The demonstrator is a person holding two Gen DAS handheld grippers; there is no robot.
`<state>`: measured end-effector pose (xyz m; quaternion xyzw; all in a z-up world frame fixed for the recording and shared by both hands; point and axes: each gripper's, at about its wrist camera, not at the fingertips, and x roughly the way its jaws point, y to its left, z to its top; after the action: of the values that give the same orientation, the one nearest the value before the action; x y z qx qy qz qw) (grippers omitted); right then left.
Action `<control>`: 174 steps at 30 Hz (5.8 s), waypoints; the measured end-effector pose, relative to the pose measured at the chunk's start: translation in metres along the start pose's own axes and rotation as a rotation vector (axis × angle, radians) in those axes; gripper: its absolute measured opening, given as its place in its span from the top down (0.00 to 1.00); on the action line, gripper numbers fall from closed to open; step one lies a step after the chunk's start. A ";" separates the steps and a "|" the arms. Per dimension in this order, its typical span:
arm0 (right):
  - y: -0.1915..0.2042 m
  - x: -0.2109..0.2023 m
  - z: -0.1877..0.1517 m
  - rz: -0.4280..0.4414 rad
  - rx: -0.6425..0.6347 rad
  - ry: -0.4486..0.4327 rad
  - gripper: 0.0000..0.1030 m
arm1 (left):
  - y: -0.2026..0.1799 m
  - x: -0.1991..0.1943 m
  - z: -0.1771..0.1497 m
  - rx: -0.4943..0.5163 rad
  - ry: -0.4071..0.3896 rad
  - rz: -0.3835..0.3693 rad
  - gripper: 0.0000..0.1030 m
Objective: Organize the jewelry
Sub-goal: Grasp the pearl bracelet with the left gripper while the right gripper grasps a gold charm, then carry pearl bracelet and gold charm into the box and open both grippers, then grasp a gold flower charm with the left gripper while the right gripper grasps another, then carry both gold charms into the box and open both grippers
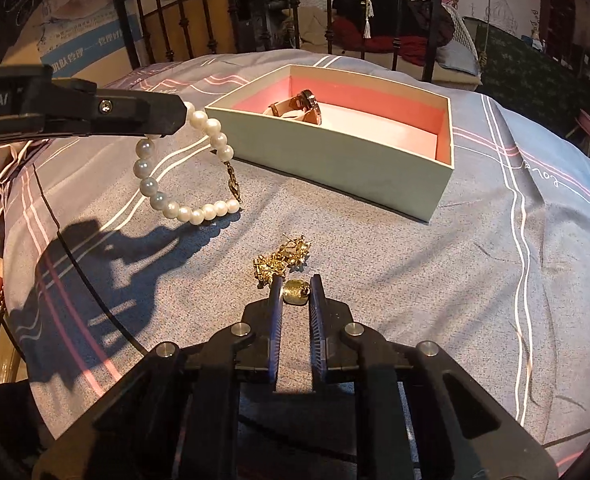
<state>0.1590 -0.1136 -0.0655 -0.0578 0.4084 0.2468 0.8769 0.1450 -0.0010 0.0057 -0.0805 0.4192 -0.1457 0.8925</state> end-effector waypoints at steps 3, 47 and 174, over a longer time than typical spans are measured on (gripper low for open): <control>-0.004 -0.012 -0.004 0.017 0.021 -0.056 0.86 | 0.000 -0.001 0.000 0.004 -0.002 0.011 0.91; -0.068 0.036 0.108 -0.058 0.105 -0.151 0.86 | -0.023 0.089 0.102 0.111 0.000 0.071 0.91; -0.015 -0.009 0.060 -0.025 0.030 -0.149 0.80 | -0.007 0.027 0.022 0.119 -0.071 0.166 0.83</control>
<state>0.2028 -0.1124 -0.0204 -0.0314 0.3448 0.2334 0.9087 0.1769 -0.0161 0.0026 0.0026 0.3830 -0.0927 0.9191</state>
